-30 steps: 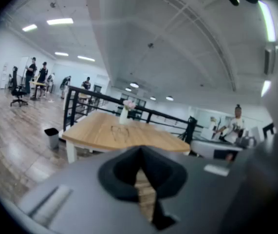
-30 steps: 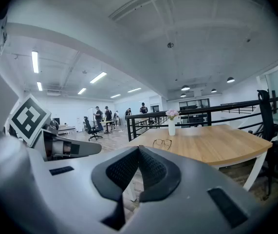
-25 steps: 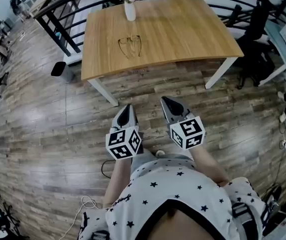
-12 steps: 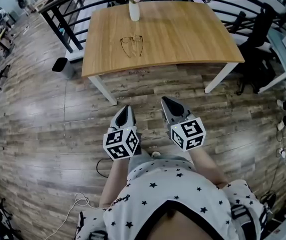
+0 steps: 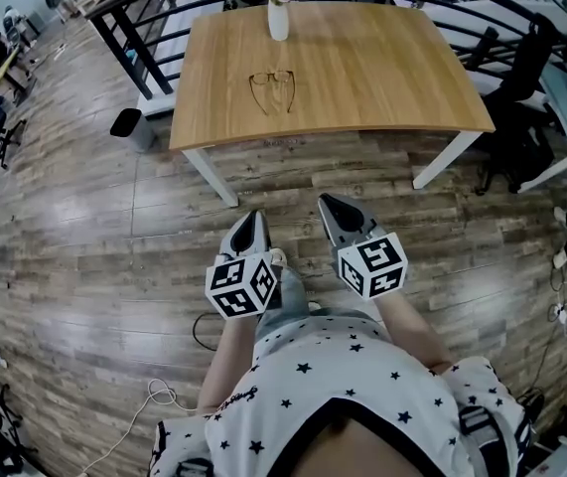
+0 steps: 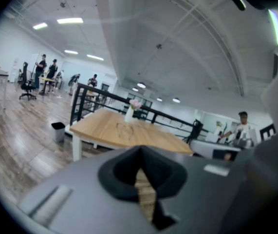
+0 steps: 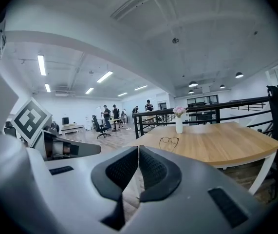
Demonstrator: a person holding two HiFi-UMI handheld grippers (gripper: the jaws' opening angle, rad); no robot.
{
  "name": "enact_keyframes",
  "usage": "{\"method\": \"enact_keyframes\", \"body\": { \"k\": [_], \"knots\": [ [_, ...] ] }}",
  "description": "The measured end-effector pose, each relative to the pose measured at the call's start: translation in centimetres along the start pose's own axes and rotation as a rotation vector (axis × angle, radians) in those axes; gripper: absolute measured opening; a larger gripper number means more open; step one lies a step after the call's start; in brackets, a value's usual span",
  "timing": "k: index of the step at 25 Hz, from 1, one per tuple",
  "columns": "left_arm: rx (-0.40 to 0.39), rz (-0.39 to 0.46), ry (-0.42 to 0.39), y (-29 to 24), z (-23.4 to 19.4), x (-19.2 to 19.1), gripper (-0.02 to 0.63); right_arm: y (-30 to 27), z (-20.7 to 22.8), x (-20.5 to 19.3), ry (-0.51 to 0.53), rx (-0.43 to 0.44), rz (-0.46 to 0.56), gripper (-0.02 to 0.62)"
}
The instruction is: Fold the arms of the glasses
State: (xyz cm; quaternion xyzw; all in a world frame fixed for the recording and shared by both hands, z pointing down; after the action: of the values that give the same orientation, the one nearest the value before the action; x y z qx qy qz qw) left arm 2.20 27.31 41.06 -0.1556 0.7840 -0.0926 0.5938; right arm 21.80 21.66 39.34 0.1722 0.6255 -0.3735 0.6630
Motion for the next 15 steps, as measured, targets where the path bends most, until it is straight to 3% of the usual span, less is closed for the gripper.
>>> {"method": "enact_keyframes", "body": {
  "k": [15],
  "knots": [
    [-0.040, 0.000, 0.004, -8.8, -4.4, 3.8, 0.006, -8.4, 3.5, 2.9, 0.014, -0.032, 0.001, 0.018]
  ]
}}
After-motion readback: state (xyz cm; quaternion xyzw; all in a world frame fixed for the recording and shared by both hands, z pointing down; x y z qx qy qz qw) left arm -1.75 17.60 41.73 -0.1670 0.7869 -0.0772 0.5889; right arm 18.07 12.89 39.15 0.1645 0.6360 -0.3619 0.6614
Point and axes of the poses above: the fingertips, and each gripper's own axes: y backward along the fingers, z to its right, x out of its top, the point moved 9 cm from there along y, backward along the fingers, and after that the axes turned 3 degrees about -y, right-handed, at the moved point
